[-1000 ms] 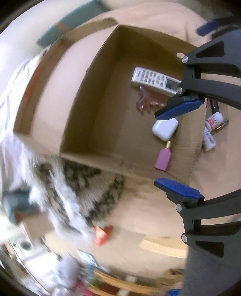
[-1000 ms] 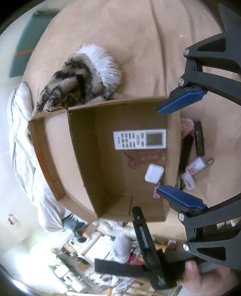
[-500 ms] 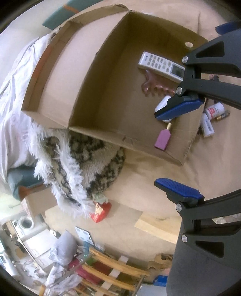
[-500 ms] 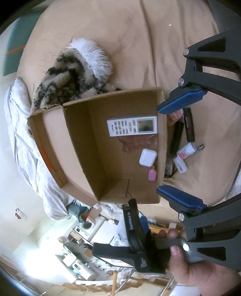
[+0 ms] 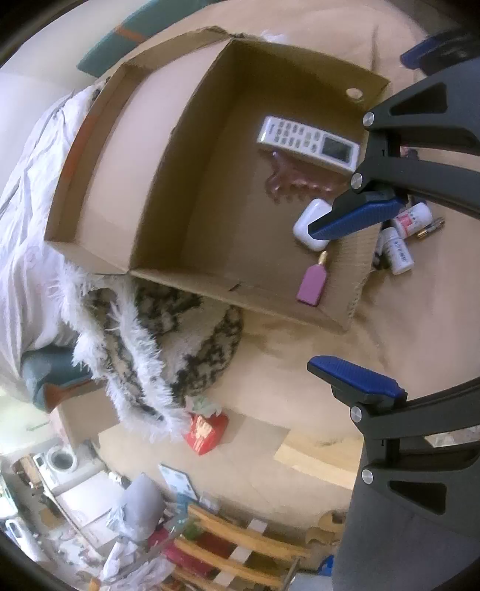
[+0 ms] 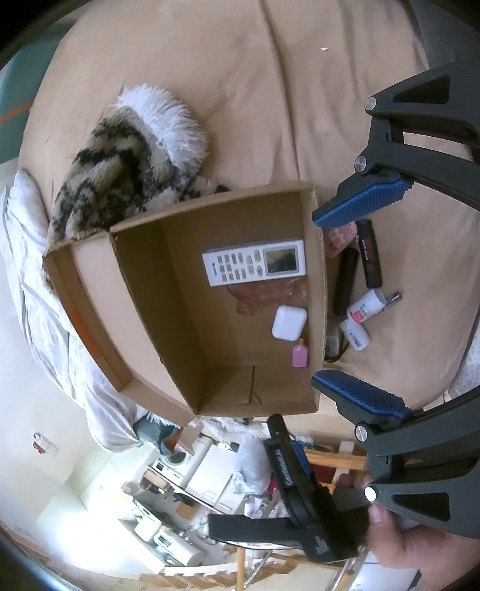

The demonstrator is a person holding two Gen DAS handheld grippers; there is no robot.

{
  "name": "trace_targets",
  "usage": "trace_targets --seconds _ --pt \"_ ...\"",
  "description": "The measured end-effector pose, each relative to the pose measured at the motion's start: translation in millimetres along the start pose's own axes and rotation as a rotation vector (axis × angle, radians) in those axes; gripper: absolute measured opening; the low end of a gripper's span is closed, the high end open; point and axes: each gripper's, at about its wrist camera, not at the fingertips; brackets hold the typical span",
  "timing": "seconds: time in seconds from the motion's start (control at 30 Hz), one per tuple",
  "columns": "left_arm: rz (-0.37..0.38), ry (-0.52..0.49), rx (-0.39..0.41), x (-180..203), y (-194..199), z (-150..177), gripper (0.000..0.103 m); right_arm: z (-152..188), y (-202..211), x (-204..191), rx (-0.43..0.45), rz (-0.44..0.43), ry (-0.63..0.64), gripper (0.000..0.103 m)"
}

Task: Organize rigid objects
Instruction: 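Withdraw both grippers from the box toward the items beside it, then grasp the white pill bottle with the left gripper while the right gripper grasps the black marker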

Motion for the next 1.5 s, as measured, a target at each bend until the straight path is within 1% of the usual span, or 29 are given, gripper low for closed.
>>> trace_targets --seconds 0.3,0.53,0.67,0.83,1.03,1.13,1.2,1.27,1.33,1.43,1.5 --pt "0.064 -0.025 -0.019 -16 -9 30 0.062 8 -13 9 -0.056 0.091 0.003 0.084" --pt "0.086 -0.073 -0.037 -29 -18 51 0.062 17 -25 17 -0.123 0.137 0.001 0.084" --pt "0.089 -0.067 -0.050 -40 -28 58 0.062 21 -31 22 -0.158 0.156 -0.008 0.084" --pt "0.107 -0.015 -0.065 -54 -41 61 0.062 24 -40 29 -0.195 0.158 -0.049 0.084" --pt "0.164 0.025 -0.141 -62 -60 60 0.062 25 -64 34 -0.273 0.167 -0.082 0.084" --pt "0.170 -0.013 -0.198 -49 -74 64 0.062 25 -78 27 -0.299 0.185 -0.060 0.084" --pt "0.181 -0.022 -0.217 -40 -80 66 0.062 24 -86 23 -0.313 0.191 -0.046 0.084" --pt "0.204 0.003 -0.234 -33 -86 68 0.062 23 -91 19 -0.321 0.205 -0.034 0.084" --pt "0.216 0.048 -0.256 -27 -95 67 0.062 22 -95 17 -0.325 0.205 -0.033 0.084" --pt "0.233 0.156 -0.300 -25 -111 66 0.062 22 -100 14 -0.328 0.206 -0.032 0.084" --pt "0.236 0.225 -0.308 -25 -119 66 0.062 22 -100 14 -0.328 0.211 -0.029 0.084"
Point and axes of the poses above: each gripper's, at about its wrist camera, not at the fingertips, and y roughly against the way its jaws point, x to its right, z to its underside, and after that the axes turned 10 degrees about z, right-handed
